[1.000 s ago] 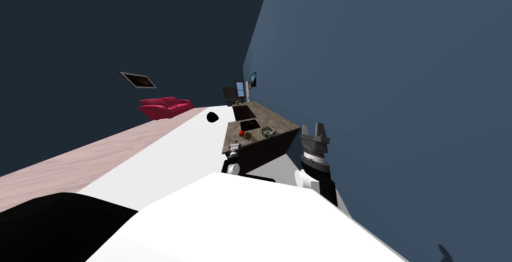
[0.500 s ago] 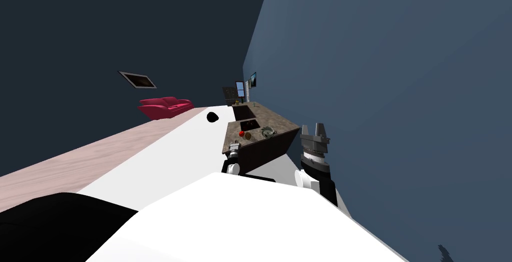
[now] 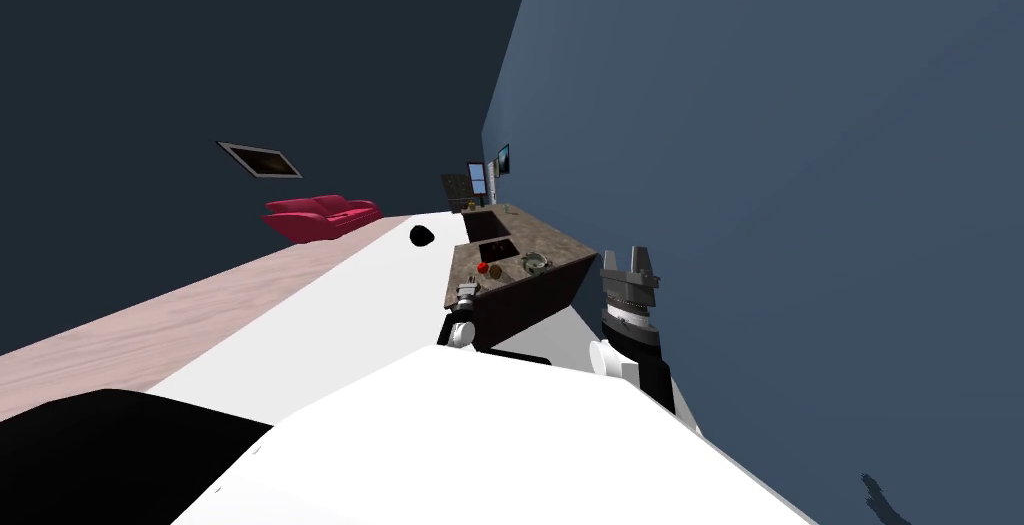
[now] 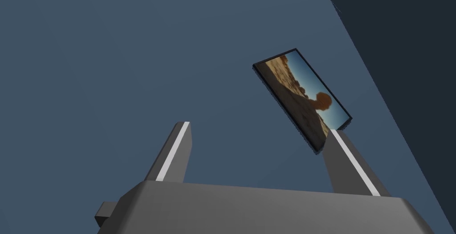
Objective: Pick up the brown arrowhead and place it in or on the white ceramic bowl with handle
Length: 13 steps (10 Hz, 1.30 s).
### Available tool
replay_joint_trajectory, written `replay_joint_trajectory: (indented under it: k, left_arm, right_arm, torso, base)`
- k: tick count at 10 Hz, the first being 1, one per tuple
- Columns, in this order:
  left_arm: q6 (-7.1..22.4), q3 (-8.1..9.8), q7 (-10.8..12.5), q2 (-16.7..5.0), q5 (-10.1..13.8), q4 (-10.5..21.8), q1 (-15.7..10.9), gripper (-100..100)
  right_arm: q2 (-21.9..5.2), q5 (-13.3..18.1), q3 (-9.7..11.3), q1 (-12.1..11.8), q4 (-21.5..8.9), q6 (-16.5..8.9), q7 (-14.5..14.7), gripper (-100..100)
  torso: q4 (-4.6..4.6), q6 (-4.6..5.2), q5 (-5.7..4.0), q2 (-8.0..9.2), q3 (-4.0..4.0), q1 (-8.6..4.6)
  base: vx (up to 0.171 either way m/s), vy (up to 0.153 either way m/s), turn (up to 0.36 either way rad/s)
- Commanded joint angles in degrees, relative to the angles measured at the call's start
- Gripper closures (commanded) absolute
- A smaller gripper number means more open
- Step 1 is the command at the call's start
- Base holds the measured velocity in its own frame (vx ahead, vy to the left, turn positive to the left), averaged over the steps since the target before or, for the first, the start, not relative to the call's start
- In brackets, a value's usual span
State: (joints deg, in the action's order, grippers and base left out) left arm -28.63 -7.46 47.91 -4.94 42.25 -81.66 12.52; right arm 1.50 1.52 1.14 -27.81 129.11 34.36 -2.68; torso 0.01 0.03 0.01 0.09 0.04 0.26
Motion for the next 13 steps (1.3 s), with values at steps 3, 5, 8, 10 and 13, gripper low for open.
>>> replay_joint_trajectory:
  k: [3,5,8,10,13]
  left_arm:
    - [4.08,1.16,1.37,-3.49,-0.32,0.79,-5.22,100]
    - [6.81,2.0,2.33,-5.02,-0.51,1.36,-8.79,100]
    - [11.31,3.36,3.85,-6.67,-0.78,2.3,-14.01,100]
    - [12.87,3.76,4.35,-7.06,-0.87,2.61,-16.53,100]
    - [17.26,4.59,5.59,-8.09,-1.15,3.45,-21.89,100]
  right_arm:
    - [0.0,0.0,0.0,0.0,0.0,0.0,0.0,0]
    - [0.0,0.0,0.0,0.0,0.0,0.0,0.0,0]
    - [0.0,0.0,0.0,0.0,0.0,0.0,0.0,0]
    - [0.0,0.0,0.0,0.0,0.0,0.0,0.0,0]
    - [0.0,0.0,0.0,0.0,0.0,0.0,0.0,0]
  torso:
    - [0.01,0.04,0.0,0.03,0.02,0.0]
    - [0.02,0.09,-0.01,0.07,0.04,-0.04]
    - [0.02,0.14,-0.02,0.12,0.07,-0.07]
    - [0.0,0.08,-0.02,0.07,0.04,-0.07]
    - [0.02,0.19,-0.01,0.14,0.08,-0.05]
  base:
    - [-0.05,0.063,-0.129]
    - [-0.061,0.056,-0.153]
    - [-0.076,0.063,-0.163]
    - [-0.053,0.044,-0.067]
    - [-0.083,0.07,-0.194]
